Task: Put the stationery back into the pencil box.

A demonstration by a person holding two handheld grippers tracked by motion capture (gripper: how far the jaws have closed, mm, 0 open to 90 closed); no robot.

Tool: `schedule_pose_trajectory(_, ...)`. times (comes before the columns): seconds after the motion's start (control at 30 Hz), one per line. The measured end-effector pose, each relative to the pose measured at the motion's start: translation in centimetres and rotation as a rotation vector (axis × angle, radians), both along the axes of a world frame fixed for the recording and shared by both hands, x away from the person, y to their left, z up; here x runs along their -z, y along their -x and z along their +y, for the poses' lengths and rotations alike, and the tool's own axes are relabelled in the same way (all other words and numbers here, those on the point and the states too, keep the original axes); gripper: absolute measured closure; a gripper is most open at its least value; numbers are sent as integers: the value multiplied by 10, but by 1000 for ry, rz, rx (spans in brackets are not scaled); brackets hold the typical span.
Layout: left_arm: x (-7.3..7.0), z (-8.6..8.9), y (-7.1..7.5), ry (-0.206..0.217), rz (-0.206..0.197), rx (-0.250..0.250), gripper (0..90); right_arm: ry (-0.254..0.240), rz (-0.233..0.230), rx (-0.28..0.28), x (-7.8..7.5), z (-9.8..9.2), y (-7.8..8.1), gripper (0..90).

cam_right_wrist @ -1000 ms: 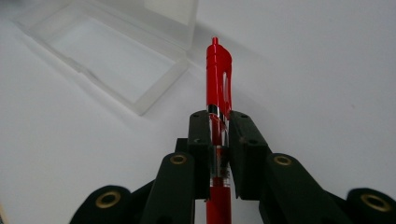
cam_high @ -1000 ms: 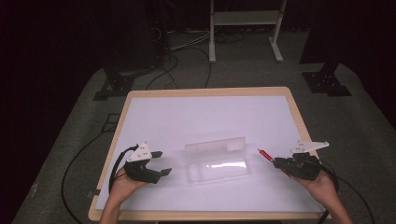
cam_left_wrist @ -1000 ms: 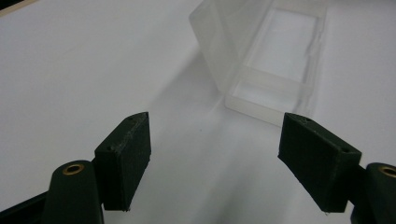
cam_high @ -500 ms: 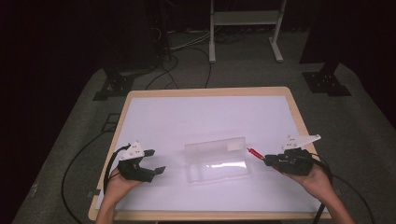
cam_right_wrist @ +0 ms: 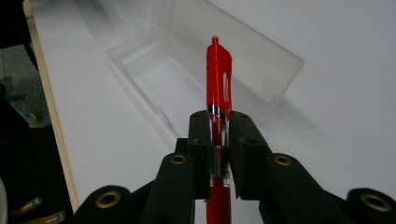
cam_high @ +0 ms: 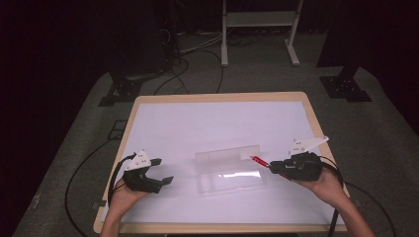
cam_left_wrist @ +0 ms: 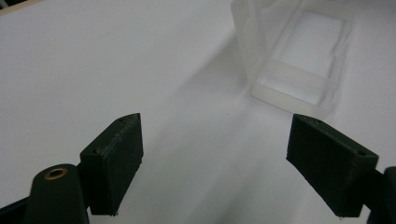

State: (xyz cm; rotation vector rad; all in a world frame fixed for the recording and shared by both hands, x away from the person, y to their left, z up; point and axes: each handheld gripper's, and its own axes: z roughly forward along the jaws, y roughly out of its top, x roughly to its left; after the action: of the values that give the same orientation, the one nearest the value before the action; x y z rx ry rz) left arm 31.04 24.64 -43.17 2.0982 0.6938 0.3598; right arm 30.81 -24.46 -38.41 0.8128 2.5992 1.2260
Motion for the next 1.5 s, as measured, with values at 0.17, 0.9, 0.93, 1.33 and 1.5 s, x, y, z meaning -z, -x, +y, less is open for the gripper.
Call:
schedule_pose_trajectory(0.17, 0, 0, -1, -9, 0, -3, 179, -2, 4, -21, -1, 5, -4, 786)
schedule_pose_trajectory(0.9, 4, 1, -1, -11, 15, 6, 176, 17, -20, -131, -23, 33, -14, 786)
schedule_pose_trajectory(0.93, 4, 1, -1, -10, 13, 4, 175, 9, -17, -135, -25, 34, -15, 786)
schedule_pose_trajectory(1.33, 3, 2, 0, -2, 12, -10, 135, 7, -19, -182, -27, 44, -22, 786)
schedule_pose_trajectory(1.5, 3, 1, -1, 0, 8, -24, 101, 10, -21, -203, -25, 49, -26, 786)
